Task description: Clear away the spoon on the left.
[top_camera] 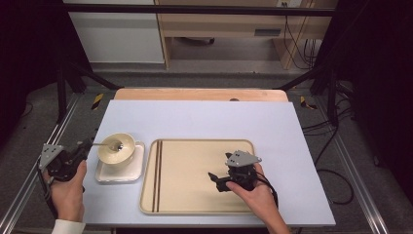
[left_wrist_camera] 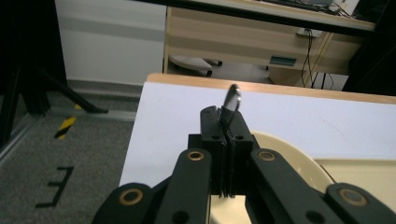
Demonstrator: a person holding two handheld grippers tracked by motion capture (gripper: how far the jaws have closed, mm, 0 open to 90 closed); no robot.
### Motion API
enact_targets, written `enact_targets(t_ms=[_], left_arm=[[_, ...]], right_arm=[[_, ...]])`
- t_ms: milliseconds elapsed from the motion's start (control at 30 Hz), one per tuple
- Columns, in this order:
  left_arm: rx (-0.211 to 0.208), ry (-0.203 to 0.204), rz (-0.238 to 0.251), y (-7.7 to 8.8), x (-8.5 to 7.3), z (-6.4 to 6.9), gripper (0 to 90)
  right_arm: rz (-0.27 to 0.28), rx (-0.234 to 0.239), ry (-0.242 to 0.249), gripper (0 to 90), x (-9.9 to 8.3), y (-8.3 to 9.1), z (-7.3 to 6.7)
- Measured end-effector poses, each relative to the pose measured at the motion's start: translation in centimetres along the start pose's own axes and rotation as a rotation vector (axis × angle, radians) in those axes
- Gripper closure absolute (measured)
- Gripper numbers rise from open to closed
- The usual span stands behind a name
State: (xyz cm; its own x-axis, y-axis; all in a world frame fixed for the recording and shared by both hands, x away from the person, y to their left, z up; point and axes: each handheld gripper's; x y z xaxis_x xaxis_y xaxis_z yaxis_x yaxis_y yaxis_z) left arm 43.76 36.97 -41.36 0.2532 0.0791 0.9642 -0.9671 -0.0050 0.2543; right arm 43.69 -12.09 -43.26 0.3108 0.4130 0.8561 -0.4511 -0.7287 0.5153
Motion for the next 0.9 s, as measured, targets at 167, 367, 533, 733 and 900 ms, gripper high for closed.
enact_targets(t_ms=[167, 367, 533, 733, 900], left_arm=[[-0.01, -0.038, 0.031, 0.1, 1.2, 0.1, 89.3], [-0.03, -0.044, 0.073, 1.0, 2.8, 0.3, 89.3], [-0.08, -0.059, 0.099, 2.6, 3.9, 1.0, 89.2], [-0.166, -0.089, 0.08, 3.7, 4.0, 2.5, 89.2], [-0.249, -0.096, 0.063, 3.9, 4.0, 4.0, 89.2]], right_arm=[[0.023, -0.014, 0.004, 11.6, -0.2, 0.7, 0.3], [0.062, -0.048, -0.007, 10.1, -0.8, 2.0, 0.8], [0.1, -0.103, 0.007, 8.5, -1.9, 3.9, 1.6], [0.112, -0.139, -0.036, 8.5, -3.5, 5.2, 2.3], [0.118, -0.17, -0.042, 8.6, -4.2, 6.0, 2.4]])
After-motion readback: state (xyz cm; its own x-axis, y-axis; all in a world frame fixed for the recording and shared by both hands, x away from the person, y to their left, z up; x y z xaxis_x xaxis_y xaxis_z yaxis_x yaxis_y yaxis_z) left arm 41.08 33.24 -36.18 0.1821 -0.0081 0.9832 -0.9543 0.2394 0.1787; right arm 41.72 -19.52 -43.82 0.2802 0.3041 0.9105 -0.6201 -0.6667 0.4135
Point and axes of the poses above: each handheld gripper's, and its own axes: y roughly backward along the jaws, x roughly out of its top, z roughly to its right, and after that the axes turned 11 degrees about x, right-handed
